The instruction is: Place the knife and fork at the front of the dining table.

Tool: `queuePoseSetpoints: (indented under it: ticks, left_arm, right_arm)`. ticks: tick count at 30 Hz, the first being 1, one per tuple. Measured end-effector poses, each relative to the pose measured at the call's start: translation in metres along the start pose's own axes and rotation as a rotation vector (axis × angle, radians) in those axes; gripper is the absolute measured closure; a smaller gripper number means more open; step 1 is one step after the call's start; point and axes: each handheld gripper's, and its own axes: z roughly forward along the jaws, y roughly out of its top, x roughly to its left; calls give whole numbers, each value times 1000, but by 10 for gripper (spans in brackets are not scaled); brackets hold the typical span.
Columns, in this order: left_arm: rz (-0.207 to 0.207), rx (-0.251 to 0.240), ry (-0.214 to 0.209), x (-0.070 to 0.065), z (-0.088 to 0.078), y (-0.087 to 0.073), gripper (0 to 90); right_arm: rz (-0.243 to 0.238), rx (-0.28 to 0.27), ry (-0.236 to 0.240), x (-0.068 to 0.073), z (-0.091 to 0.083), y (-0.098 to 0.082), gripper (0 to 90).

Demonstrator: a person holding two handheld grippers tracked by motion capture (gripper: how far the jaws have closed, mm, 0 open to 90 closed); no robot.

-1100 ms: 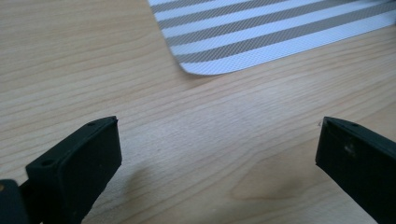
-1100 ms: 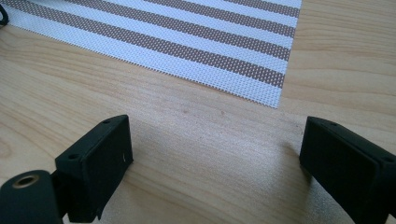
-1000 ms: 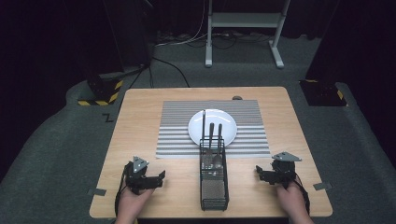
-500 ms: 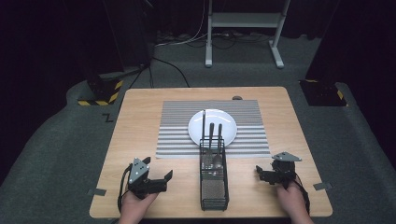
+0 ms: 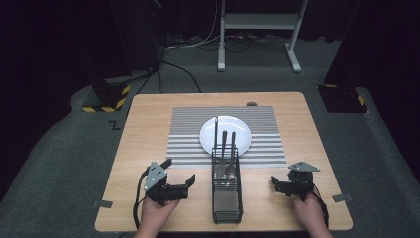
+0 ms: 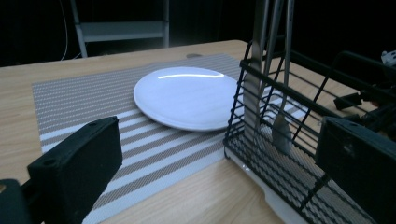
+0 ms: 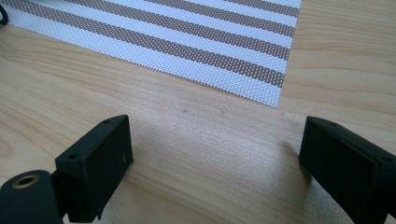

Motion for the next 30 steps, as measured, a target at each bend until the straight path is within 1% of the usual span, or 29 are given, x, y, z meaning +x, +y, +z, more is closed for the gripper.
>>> queuePoseSetpoints:
  ticks: [4,7,9,13,17,22,26,28,30]
  left_arm:
    - [29,0,-9,-5,6,10,15]
    - [41,-14,-17,-7,10,16,23]
    - [39,-19,-25,-9,14,20,27]
    - [49,-26,-34,-13,21,24,31]
    - [41,-28,-44,-15,28,26,37]
    - [55,-30,-43,-19,36,29,59]
    - [44,-47,-53,-21,41,33,83]
    - [36,-46,-62,-22,45,35,96]
    - [34,-52,-70,-23,48,38,125]
  right_arm:
    - [0,1,-1,0,0,0,93]
    - [0,1,-1,0,0,0,93]
    - [0,0,0,0,0,0,93]
    - [0,0,0,0,0,0,93]
    - [0,1,-1,0,0,0,93]
    - [0,1,-1,0,0,0,93]
    - [0,1,-1,0,0,0,93]
    - [0,1,-1,0,0,0,93]
    - [0,1,-1,0,0,0,93]
